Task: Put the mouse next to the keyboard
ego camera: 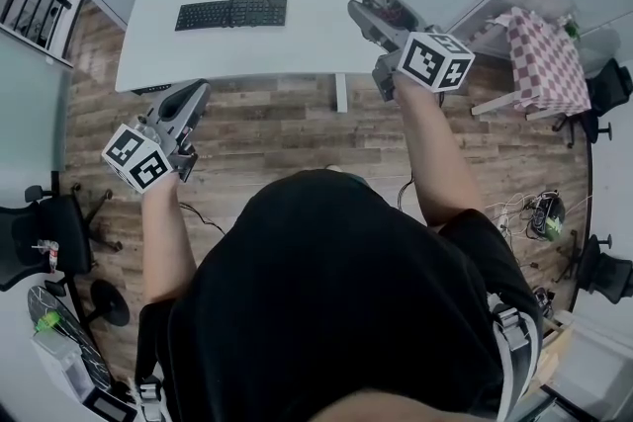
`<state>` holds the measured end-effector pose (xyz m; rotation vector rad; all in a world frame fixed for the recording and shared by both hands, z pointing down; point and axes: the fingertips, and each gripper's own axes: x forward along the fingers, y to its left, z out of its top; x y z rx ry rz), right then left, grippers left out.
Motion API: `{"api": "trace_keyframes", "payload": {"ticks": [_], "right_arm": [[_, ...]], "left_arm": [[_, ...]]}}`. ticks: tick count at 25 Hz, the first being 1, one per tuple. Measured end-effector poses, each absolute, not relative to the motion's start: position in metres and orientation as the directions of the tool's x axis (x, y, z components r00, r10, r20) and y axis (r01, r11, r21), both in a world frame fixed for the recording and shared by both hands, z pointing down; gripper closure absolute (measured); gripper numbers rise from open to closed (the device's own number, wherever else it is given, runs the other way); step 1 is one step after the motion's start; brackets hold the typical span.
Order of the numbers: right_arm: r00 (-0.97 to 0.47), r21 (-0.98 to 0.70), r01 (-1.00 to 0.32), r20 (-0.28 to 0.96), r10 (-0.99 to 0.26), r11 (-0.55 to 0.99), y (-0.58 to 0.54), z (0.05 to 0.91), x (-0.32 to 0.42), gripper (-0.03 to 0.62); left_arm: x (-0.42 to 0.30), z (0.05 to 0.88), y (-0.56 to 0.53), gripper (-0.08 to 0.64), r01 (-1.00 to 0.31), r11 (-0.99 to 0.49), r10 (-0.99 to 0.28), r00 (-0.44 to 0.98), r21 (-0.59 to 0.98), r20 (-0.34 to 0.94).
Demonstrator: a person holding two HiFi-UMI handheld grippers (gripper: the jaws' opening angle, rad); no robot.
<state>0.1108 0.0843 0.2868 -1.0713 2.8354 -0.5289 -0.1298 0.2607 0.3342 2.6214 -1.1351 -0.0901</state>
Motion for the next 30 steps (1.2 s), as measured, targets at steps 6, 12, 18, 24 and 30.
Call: {"api": "trace_keyframes", "payload": {"ticks": [6, 12, 18, 24, 30], "right_arm": [[-0.751, -0.349, -0.635, 0.068, -0.657, 0.689, 0.082, 0.291, 0.11, 0.184], [-0.747, -0.354, -0.639, 0.073, -0.66, 0.683, 0.08, 0.294, 0.111, 0.184], [-0.746, -0.354, -0.642, 0.085, -0.661, 0.679, 0.072, 0.301, 0.111, 0.184], [-0.751, -0.364, -0.633, 0.079, -0.655, 0.683, 0.053, 0.305, 0.104, 0.184], [-0.757, -0.379, -0.625, 0.083, -0.648, 0.682, 0.027, 0.314, 0.109, 0.183]], "left_arm": [[-0.131, 0.334, 0.255, 0.537, -0.696, -0.66, -0.713, 0.699, 0.284, 0.055], [-0.132, 0.335, 0.253, 0.537, -0.692, -0.661, -0.711, 0.701, 0.29, 0.053], [-0.134, 0.341, 0.246, 0.538, -0.694, -0.659, -0.711, 0.7, 0.29, 0.06], [-0.14, 0.345, 0.23, 0.537, -0.702, -0.651, -0.715, 0.695, 0.288, 0.078], [-0.134, 0.349, 0.208, 0.538, -0.713, -0.638, -0.721, 0.686, 0.292, 0.098]]}}
